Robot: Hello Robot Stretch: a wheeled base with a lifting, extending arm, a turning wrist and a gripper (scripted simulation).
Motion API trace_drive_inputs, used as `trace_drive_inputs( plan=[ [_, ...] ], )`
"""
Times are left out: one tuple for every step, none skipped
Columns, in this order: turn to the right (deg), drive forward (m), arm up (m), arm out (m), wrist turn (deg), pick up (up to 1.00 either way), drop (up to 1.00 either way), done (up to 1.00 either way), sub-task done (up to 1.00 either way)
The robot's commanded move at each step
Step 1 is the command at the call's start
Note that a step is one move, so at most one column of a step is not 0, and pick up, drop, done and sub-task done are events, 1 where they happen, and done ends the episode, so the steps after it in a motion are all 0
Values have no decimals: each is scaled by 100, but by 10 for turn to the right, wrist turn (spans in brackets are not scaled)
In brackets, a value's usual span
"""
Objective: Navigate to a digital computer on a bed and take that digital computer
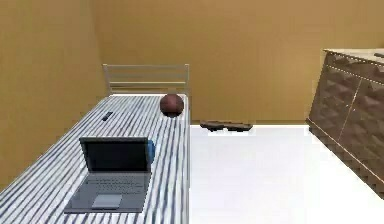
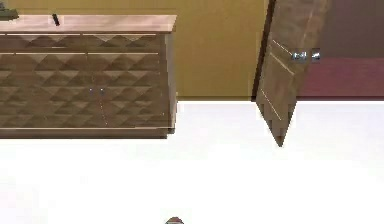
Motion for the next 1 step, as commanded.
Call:
trace_drive_inputs(
  plan=[
    [-450,0,0,0,0,0,0,0,0]
  ],
)
